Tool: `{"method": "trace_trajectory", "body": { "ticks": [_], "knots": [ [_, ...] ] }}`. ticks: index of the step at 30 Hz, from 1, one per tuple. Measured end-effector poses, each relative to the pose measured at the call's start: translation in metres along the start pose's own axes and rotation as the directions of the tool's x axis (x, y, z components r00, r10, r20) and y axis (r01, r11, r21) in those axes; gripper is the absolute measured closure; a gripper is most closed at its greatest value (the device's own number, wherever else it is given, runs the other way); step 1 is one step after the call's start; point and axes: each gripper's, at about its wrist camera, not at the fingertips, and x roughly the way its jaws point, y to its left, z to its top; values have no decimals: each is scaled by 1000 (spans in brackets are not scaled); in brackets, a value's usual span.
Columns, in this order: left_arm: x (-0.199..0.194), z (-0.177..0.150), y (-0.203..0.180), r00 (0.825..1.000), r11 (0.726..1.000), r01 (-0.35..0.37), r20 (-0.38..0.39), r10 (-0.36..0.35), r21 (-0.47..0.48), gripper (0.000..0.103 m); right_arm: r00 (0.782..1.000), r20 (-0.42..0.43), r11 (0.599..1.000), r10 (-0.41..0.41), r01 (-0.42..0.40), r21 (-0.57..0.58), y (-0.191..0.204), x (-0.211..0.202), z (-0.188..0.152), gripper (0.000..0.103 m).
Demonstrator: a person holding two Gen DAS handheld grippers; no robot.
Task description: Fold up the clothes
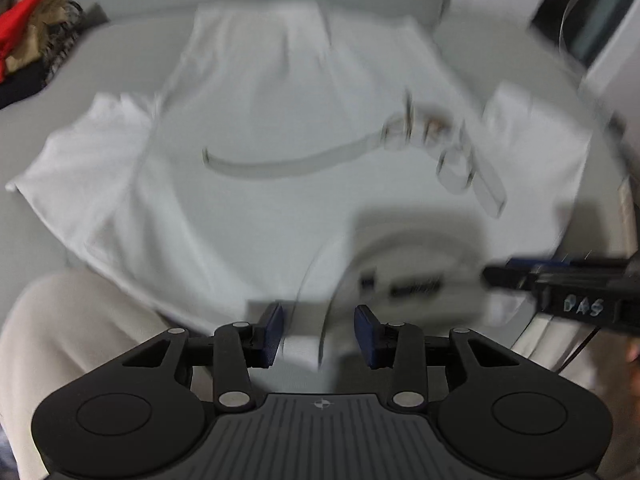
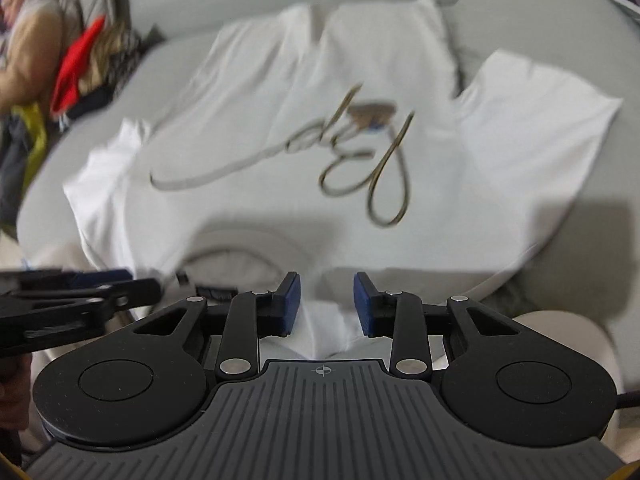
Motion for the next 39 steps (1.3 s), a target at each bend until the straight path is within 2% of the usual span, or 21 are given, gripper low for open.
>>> {"method": "trace_trajectory", "body": {
  "ticks": [2,4,5,7,8,9,11,13,14,16,20,22,24,27,28,30,32,35,37,38,39],
  "knots": [
    [-3,-3,-4,999,999,-23,-25,24,24,66,1000,-10,1000,-1,1,-16,3,6,-7,67],
    [-18,0,8,999,999,3,-36,-5,-34,65,998,-68,1000,14,-15,-25,1,-1,-8,69],
    [-27,4,15,999,997,29,-17,-30,-69,64,996,-89,1000,24,-25,-16,-1,-6,-7,71],
    [-47,20,30,997,990,61,44,-55,-131,62,997,-39,998,64,-63,20,-8,-26,3,70],
    [-57,29,37,995,985,75,80,-63,-156,58,997,-8,996,82,-82,36,-12,-36,8,63],
    [-65,40,43,992,981,85,111,-67,-173,56,994,48,994,99,-101,47,-15,-50,19,51],
    [-78,64,54,984,975,108,163,-77,-193,54,980,155,988,127,-139,68,-22,-77,41,48],
    [-80,91,64,979,967,130,182,-90,-219,50,967,212,980,143,-167,103,-33,-89,69,44],
    [-79,105,71,978,961,140,187,-96,-237,48,961,234,976,146,-179,126,-40,-93,82,39],
    [-70,134,84,978,950,137,193,-84,-281,43,967,221,961,126,-174,215,-57,-83,110,37],
    [-32,196,111,989,948,57,146,-11,-314,43,978,194,920,81,-148,362,-93,-51,161,37],
    [-3,228,129,992,938,58,127,-15,-342,43,981,188,898,55,-131,420,-111,-30,187,34],
    [26,256,144,990,938,44,144,6,-343,43,984,171,882,51,-124,455,-127,0,214,24],
    [72,293,158,980,955,-35,179,92,-296,47,990,140,881,31,-93,463,-148,56,255,25],
    [87,303,162,976,961,-53,192,108,-273,48,989,150,883,5,-75,464,-155,73,266,27],
    [115,320,171,973,969,-56,205,107,-241,48,985,170,885,-44,-40,465,-169,107,288,42],
    [141,334,179,973,974,-23,220,73,-224,49,978,199,888,-69,-31,458,-185,136,308,46],
    [169,351,192,967,977,23,252,33,-214,48,967,250,891,-50,-70,448,-205,171,333,48],
    [182,360,201,960,969,69,278,0,-236,49,963,268,897,-26,-96,431,-214,191,345,54],
    [184,364,202,955,970,77,297,-6,-231,49,961,276,901,-14,-107,420,-216,201,351,61],
    [187,368,204,949,971,86,315,-11,-225,49,957,289,910,4,-123,395,-216,208,356,63]
  ]
}}
